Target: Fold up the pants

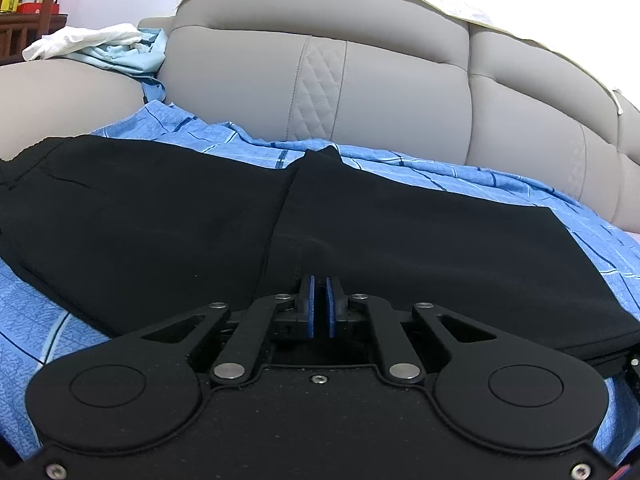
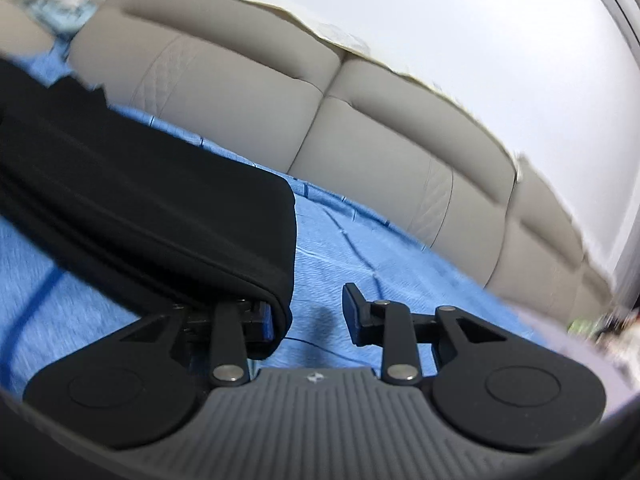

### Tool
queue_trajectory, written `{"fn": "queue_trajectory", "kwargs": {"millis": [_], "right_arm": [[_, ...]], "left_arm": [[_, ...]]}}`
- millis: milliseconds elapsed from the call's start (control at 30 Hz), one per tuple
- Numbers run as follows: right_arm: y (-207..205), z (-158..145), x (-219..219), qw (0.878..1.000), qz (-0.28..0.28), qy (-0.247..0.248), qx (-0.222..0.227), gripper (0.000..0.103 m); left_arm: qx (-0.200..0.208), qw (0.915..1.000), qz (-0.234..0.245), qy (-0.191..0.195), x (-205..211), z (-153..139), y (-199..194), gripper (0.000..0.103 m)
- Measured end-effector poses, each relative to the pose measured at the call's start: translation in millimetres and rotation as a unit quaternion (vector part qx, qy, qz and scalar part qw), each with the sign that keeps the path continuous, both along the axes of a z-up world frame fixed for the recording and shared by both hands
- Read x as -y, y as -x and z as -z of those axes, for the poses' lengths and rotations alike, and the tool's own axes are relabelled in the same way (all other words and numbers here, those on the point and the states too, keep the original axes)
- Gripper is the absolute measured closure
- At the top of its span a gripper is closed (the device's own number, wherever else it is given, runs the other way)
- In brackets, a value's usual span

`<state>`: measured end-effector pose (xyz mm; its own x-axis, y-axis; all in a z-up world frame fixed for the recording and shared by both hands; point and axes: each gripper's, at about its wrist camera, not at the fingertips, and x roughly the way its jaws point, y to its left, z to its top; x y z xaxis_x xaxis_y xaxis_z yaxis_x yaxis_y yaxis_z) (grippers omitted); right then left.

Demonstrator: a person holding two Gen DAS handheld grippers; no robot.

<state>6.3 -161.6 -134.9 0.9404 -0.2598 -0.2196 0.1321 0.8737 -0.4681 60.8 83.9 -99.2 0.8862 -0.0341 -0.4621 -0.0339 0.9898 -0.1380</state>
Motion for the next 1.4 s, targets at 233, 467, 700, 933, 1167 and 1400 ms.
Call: {"fn": "queue_trajectory", "kwargs": {"millis": [233,467,700,933,1167,1400], "right_arm": [[0.1,-14.8,9.9,1.0,0.01,0.025,0.007,0.045],[1.4,-22.6,24.7,0.998,-0.019,-0.044,-0.038,0.031],[30.2,-48.6,14.3,0.987,-0.069,-0.136,-0.058,0.018],[22.6,-77.2,-17.6,0.976,-0.137,-0.168,-0.028,0.009],[-39.9,-69.8,-77.6,0.962,-0.163,-0.215,-0.027,0.008],[-73.8,-50.4,-150.2,0.958,-0.207,-0.194,-0.046,0.008]], "left_arm": [[-0.009,0.9991,0.016,0.037,-3.3,0.0,0.2,0.099],[-0.002,0.9982,0.021,0.057,-12.0,3.1,3.8,0.099],[0.001,0.9932,0.019,0.115,-41.1,-4.8,16.4,0.079],[0.082,0.9917,-0.087,0.048,-77.8,-27.4,38.9,0.012],[0.041,0.9649,-0.236,0.107,-158.2,-25.5,36.4,0.009],[0.005,0.9372,-0.317,0.146,-228.6,-12.6,24.5,0.009]]}}
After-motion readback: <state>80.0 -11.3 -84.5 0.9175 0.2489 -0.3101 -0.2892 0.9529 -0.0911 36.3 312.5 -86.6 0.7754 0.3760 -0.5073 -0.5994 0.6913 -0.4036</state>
